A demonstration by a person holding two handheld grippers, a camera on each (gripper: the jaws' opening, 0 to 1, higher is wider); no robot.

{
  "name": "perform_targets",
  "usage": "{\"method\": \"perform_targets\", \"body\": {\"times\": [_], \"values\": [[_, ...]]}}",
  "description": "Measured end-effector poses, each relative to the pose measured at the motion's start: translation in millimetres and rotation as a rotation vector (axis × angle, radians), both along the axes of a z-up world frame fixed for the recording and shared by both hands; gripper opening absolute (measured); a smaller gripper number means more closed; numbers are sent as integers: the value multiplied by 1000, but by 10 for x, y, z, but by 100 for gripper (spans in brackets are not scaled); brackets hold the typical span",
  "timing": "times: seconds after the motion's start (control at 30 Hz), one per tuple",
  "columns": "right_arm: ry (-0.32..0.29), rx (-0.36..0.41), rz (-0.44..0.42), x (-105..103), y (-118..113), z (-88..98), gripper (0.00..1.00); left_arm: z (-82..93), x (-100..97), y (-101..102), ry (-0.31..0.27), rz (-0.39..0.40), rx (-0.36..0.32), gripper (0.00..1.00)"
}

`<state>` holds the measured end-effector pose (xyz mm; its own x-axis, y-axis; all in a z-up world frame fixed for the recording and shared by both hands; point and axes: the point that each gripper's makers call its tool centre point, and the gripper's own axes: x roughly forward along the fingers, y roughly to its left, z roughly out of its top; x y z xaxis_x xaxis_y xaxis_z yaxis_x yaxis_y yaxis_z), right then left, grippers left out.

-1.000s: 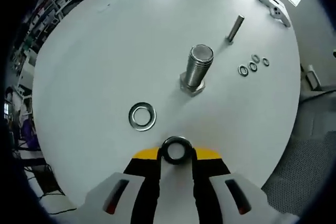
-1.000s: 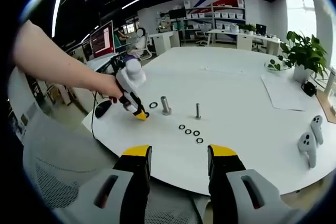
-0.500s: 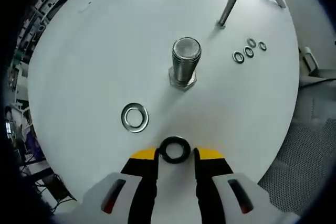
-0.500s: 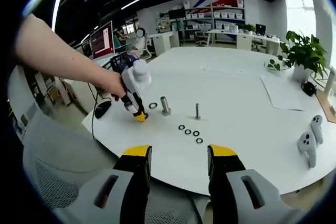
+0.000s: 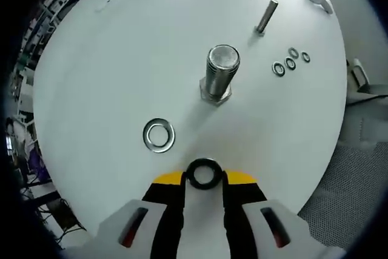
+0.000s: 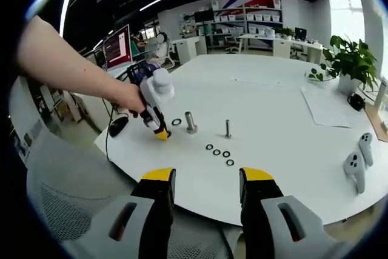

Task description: Place the washer onto the threaded stud by aligning its center hole with the stud, sliding it down to the base, and recovering from edge contact or off-axis alignment until the washer reaches the visible bottom stop.

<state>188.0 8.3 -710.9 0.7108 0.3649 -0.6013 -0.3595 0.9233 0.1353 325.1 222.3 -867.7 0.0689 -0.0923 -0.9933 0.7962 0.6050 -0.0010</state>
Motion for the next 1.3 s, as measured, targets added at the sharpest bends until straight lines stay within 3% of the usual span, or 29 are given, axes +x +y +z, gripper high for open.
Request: {"method": "perform_targets", "body": {"times": [0.8,1.1,1.3], "values": [[1,0,-8,8,-20,-2,44,19,-15,-1,-36,38,-49,19],[-1,2,-11,13,-23,1,44,110,27,-29,-45,21,-66,19],[-1,3,-10,15,-17,1,44,233,92,-71,-72,-55,-66,19]]}}
